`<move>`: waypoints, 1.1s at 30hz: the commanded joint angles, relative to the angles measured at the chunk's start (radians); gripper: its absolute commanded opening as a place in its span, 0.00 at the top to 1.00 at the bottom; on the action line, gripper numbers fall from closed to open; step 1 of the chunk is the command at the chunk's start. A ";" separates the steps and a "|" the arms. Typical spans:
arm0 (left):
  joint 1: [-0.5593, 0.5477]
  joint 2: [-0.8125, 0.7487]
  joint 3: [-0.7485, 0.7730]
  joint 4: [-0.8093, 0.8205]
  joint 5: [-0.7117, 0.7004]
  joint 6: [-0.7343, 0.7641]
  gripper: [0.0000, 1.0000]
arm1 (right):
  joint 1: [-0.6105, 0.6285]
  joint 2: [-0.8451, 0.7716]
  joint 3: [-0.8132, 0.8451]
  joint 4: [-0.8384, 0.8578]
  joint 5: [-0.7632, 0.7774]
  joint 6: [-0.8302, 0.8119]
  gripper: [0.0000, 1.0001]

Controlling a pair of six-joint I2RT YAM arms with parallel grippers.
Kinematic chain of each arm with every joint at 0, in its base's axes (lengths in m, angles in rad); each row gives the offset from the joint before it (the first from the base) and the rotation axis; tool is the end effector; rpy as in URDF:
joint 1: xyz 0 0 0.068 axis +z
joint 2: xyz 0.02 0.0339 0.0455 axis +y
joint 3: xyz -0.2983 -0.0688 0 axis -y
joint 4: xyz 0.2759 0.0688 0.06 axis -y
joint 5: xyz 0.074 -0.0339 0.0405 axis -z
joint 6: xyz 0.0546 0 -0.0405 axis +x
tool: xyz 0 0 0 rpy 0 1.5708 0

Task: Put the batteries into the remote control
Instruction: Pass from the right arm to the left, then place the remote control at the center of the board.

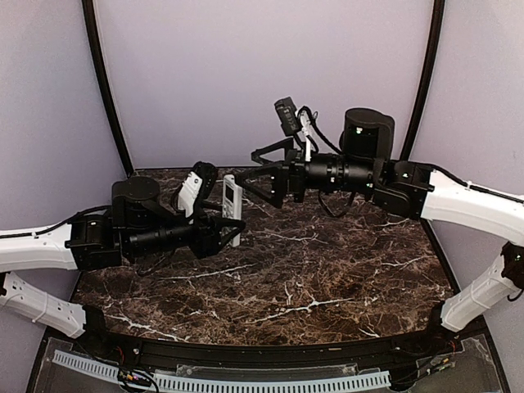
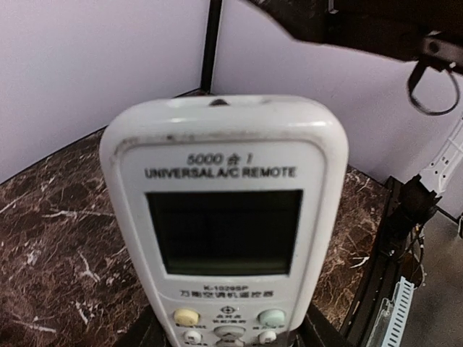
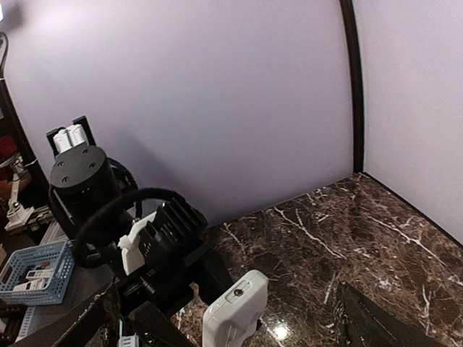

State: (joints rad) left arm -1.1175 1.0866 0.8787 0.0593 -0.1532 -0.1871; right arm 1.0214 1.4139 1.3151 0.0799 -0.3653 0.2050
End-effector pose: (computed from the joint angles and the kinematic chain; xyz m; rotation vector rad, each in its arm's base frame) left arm 0.1345 -0.2571 0.3603 0.6958 1.6495 -0.8251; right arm 0.1812 0.3333 0.4383 -0.9610 1.4430 1.2210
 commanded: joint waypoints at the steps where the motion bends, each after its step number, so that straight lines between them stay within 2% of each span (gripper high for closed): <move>1: 0.056 0.047 0.032 -0.242 -0.100 -0.197 0.93 | -0.016 -0.075 -0.032 -0.113 0.297 0.024 0.01; 4: 0.137 0.135 0.041 -0.372 -0.047 -0.352 0.99 | -0.021 -0.074 -0.030 -0.217 0.424 0.058 0.01; 7: 0.181 0.200 0.050 -0.429 -0.012 -0.435 1.00 | -0.024 -0.064 -0.028 -0.292 0.471 0.086 0.01; 11: 0.228 0.308 0.047 -0.403 0.071 -0.486 0.91 | -0.025 -0.033 -0.014 -0.360 0.479 0.106 0.01; 13: 0.253 0.363 0.062 -0.395 0.136 -0.513 0.90 | -0.025 -0.012 0.000 -0.391 0.478 0.110 0.01; 16: 0.264 0.453 0.133 -0.445 0.149 -0.522 0.90 | -0.024 0.009 0.020 -0.419 0.465 0.107 0.01; 20: 0.267 0.596 0.287 -0.542 0.234 -0.484 0.86 | -0.025 0.022 0.029 -0.432 0.456 0.101 0.01; 28: 0.266 0.857 0.481 -0.802 0.224 -0.526 0.86 | -0.024 0.012 0.009 -0.428 0.460 0.100 0.01; 33: 0.266 0.920 0.508 -0.811 0.244 -0.559 0.75 | -0.024 0.014 0.004 -0.427 0.458 0.105 0.01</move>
State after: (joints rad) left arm -0.8528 1.9816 1.3758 -0.6472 0.0757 -0.7059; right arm 1.0004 1.4353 1.3117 -0.3542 0.0830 0.2977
